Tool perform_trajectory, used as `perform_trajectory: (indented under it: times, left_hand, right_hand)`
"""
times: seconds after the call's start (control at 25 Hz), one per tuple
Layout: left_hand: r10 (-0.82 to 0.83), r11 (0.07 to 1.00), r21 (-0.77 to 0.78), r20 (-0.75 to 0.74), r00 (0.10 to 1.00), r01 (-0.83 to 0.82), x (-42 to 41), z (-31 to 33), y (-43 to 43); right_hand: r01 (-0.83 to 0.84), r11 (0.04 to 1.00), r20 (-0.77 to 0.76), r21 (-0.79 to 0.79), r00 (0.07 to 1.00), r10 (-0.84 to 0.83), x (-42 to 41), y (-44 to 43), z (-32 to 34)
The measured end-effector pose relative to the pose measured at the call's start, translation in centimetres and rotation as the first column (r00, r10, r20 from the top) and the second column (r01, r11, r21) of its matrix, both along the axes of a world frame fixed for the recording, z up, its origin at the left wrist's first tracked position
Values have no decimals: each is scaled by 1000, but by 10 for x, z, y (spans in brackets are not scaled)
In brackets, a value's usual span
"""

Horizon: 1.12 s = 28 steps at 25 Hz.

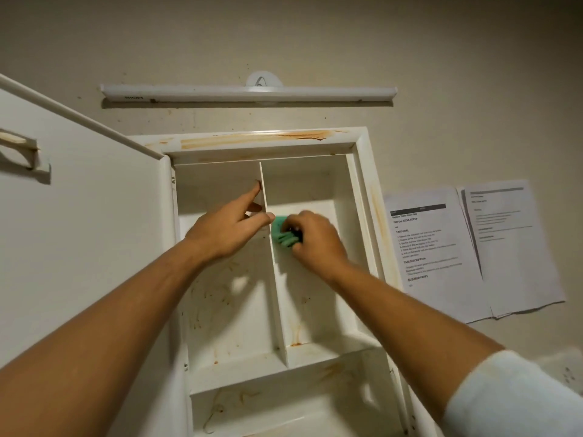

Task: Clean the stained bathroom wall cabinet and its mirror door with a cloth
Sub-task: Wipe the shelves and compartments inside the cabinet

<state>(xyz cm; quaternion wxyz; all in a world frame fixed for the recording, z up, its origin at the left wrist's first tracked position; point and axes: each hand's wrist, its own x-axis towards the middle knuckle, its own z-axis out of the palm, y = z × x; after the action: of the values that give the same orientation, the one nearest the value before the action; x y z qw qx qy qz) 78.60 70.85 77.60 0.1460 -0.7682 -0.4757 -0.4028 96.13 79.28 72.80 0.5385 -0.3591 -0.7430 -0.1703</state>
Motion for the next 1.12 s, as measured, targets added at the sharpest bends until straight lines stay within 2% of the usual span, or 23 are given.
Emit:
perform_trajectory:
  times: [0.12,0.2,0.24,0.28,0.32,0.4,0.44,0.48,0.52,0.64,0.68,0.8,0.88,0.92,0.96,1.0,1.08,1.12]
  left_hand:
    - [15,999,47,-67,998,-12,-3,2,1]
    - [20,999,42,-96,995,-16,-1,2,-1]
    - [26,999,43,-106,994,-21,0,0,-2]
    - [38,998,53,-117,992,-32,-1,-2,-1]
    - [54,996,73,-130,990,-45,-1,-4,0]
    - [108,986,143,-169,980,-84,-4,-4,6]
    - [145,977,185,-201,969,-108,-4,-3,9]
    - [188,965,227,-235,954,-134,-4,-2,12]
    - [237,947,277,-266,935,-161,-3,-4,15]
    - [395,863,429,-248,884,-266,1,-17,22]
    - [433,839,453,-221,874,-301,3,-21,23]
    - [502,817,431,-207,840,-382,8,-25,20]
    - [506,828,393,-218,834,-400,11,-26,16]
    - [510,829,386,-222,831,-406,11,-28,15]
    - [515,827,386,-226,827,-409,12,-28,15]
    - [517,825,389,-226,826,-409,13,-28,15]
    - [524,819,397,-223,822,-415,11,-28,17]
    - [525,819,396,-223,821,-416,11,-28,18]
  right_hand:
    - [-54,995,238,-81,969,72,11,-7,-72]
    - [33,981,493,-194,867,68,29,-23,-86]
    - [93,969,574,-227,817,56,36,-28,-79]
    - [118,967,584,-226,811,38,42,-34,-62]
    - [109,977,530,-184,848,5,45,-42,-38]
    - [83,993,313,81,944,-104,48,-48,12]
    - [123,970,228,209,959,-170,47,-46,29]
    - [195,940,197,281,947,-255,45,-42,37]
    - [274,919,209,285,918,-339,41,-30,33]
    - [441,885,232,151,855,-465,22,-3,-34]
    - [429,898,248,99,863,-440,22,-3,-59]
    - [367,924,483,-111,832,-273,33,-26,-100]
    - [310,911,537,-271,835,-125,41,-42,-85]
    - [290,919,512,-266,850,-120,43,-47,-66]
    - [283,941,451,-186,875,-175,44,-51,-42]
    - [314,949,383,-14,879,-284,45,-53,-18]
    - [425,866,291,264,821,-491,43,-47,8]
    - [476,826,309,302,771,-557,40,-43,7]
